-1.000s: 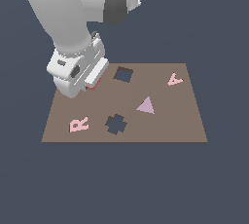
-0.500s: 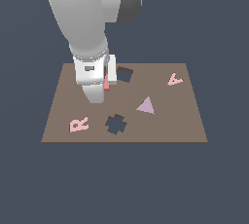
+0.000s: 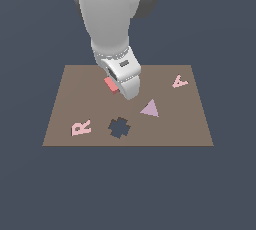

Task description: Insert a designated object into the corresponding slot on a board.

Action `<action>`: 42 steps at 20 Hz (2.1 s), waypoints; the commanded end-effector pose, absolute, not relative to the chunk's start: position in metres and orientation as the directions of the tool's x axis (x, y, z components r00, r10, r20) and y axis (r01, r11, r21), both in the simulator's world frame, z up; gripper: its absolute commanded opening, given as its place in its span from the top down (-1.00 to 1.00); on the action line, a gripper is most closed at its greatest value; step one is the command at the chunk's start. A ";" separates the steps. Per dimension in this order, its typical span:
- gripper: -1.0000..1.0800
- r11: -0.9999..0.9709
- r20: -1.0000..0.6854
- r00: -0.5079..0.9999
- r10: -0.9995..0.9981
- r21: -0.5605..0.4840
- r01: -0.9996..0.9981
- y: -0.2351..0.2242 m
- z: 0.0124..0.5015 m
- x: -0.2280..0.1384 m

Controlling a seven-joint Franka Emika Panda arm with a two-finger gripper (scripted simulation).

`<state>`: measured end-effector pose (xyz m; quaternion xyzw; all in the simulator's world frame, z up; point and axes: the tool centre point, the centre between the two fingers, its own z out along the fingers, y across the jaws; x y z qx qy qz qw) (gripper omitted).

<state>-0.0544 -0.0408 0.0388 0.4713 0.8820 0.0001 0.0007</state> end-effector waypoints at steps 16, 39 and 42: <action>1.00 0.923 -0.001 -0.923 0.384 0.000 0.384 -0.005 0.041 -0.089; -0.92 0.952 -0.001 -0.952 0.307 -0.001 0.307 -0.003 0.031 -0.096; -0.92 0.952 -0.001 -0.952 0.307 -0.001 0.307 -0.003 0.031 -0.096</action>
